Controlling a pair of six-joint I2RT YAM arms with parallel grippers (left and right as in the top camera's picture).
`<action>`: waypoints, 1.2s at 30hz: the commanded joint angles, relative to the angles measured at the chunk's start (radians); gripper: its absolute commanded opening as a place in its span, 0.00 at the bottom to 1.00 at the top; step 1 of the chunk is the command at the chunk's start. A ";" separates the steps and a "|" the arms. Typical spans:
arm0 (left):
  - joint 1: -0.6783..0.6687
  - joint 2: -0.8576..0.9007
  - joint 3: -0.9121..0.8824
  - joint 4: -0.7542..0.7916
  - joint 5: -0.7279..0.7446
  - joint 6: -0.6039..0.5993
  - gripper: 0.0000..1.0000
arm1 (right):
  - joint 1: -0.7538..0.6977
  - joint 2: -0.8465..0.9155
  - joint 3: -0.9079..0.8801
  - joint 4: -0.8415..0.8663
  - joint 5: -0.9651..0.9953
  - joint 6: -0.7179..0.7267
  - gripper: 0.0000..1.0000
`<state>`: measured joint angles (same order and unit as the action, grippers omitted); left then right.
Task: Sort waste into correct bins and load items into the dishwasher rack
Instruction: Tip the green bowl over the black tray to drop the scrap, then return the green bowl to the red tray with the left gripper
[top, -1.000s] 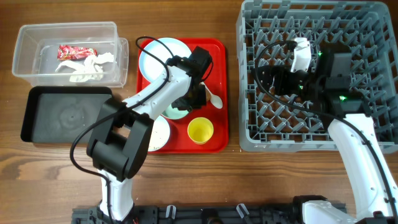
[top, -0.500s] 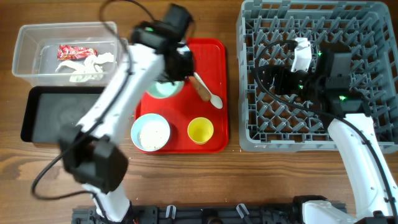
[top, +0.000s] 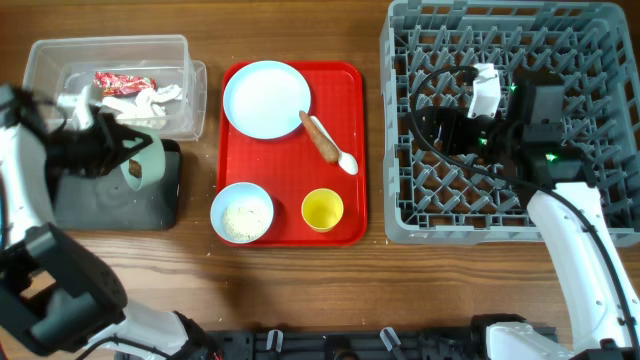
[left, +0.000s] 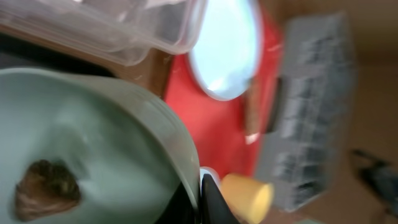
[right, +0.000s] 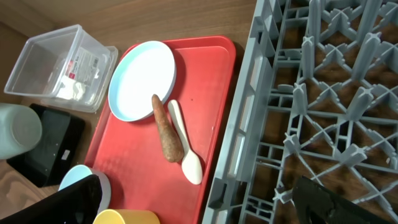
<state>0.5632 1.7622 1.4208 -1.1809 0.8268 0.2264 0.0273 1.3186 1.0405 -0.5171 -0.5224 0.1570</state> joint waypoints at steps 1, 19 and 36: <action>0.150 -0.012 -0.082 0.014 0.391 0.083 0.04 | 0.004 0.011 0.018 0.007 0.005 0.004 1.00; 0.005 -0.119 0.008 0.036 0.295 -0.169 0.04 | 0.004 0.011 0.018 0.017 0.010 0.037 1.00; -1.009 0.156 0.014 0.227 -0.916 -0.391 0.18 | 0.004 0.011 0.013 0.011 0.032 0.033 1.00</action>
<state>-0.4397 1.8969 1.4292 -0.9665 -0.0422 -0.1509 0.0273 1.3186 1.0405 -0.5018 -0.5034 0.1833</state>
